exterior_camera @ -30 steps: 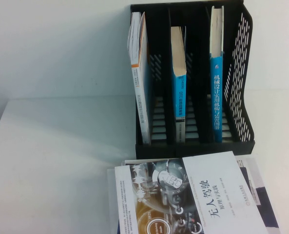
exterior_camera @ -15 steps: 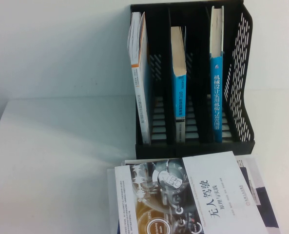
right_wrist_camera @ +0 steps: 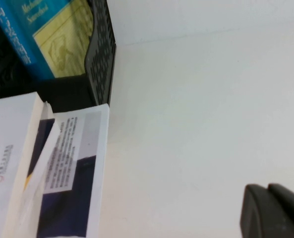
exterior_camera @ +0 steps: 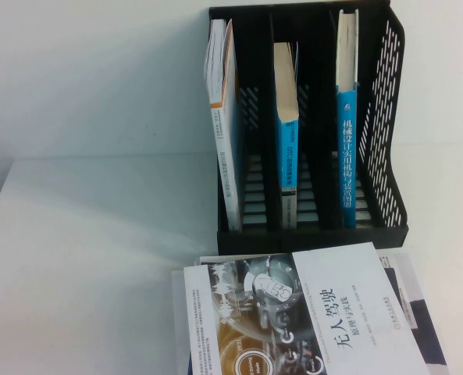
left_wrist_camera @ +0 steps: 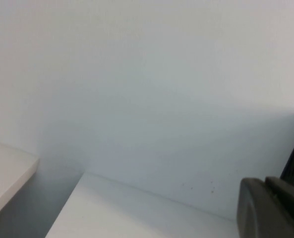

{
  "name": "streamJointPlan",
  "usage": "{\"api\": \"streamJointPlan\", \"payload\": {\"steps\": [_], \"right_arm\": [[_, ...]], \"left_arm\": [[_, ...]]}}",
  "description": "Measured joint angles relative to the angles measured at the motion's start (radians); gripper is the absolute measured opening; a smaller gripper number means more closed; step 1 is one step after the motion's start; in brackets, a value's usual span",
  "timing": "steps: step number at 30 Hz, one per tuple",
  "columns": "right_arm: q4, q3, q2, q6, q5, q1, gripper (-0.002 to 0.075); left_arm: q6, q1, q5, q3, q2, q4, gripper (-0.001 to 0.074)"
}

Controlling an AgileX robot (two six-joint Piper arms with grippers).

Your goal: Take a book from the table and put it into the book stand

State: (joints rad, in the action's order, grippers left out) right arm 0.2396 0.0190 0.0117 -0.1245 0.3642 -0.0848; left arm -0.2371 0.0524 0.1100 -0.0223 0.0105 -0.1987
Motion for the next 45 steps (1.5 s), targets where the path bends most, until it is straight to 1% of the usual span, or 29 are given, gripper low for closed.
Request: {"api": "streamJointPlan", "payload": {"steps": [7,10,14,17,19,24,26,28,30,33,35,37,41,45], "right_arm": [[-0.009,0.0,0.0,-0.038,-0.006,0.0,-0.0003],[0.053,0.008,0.0,-0.031,-0.072,0.0,-0.0003],[0.177,0.01,0.0,-0.027,-0.277,0.0,-0.0003],[0.283,0.01,0.0,-0.027,-0.491,0.0,-0.0003],[0.385,0.01,0.0,-0.011,-0.615,0.0,-0.0003],[0.626,0.01,0.0,0.0,-0.816,0.0,-0.0003],[0.68,0.01,0.0,0.004,-0.876,0.0,-0.0003],[0.696,0.01,0.0,0.016,-0.931,0.0,-0.0003],[0.664,0.01,0.0,0.022,-0.978,0.0,-0.0003],[0.546,-0.005,0.0,0.03,-1.033,0.0,-0.0003],[0.467,-0.064,0.0,0.056,-1.036,0.0,-0.0003],[0.383,-0.149,0.0,0.081,-1.024,0.0,-0.0003],[0.212,-0.359,0.0,0.094,-0.958,0.0,-0.0003],[0.037,-0.552,-0.033,0.125,-0.904,0.0,-0.0003]], "left_arm": [[-0.004,0.0,0.012,0.0,0.0,-0.004,-0.0004],[-0.038,0.0,0.061,0.0,0.0,-0.017,-0.0004],[-0.105,0.0,0.2,0.0,0.0,-0.023,-0.0004],[-0.139,0.0,0.332,0.0,0.0,-0.023,-0.0004],[-0.161,0.0,0.393,0.0,0.0,-0.015,-0.0004],[-0.237,0.0,0.451,0.0,0.0,0.012,-0.0004],[-0.255,0.0,0.462,0.0,0.0,0.017,-0.0004],[-0.274,0.0,0.481,0.0,0.0,0.019,-0.0004],[-0.292,0.0,0.517,0.0,0.0,0.023,-0.0004],[-0.297,0.0,0.555,0.0,0.002,0.025,-0.0004],[-0.297,0.0,0.545,0.021,0.002,0.025,-0.0004],[-0.283,0.0,0.521,0.075,0.002,0.025,-0.0004],[-0.202,0.0,0.438,0.249,0.005,0.037,-0.0004],[-0.18,0.0,0.343,0.441,-0.021,0.108,-0.0004]]}}
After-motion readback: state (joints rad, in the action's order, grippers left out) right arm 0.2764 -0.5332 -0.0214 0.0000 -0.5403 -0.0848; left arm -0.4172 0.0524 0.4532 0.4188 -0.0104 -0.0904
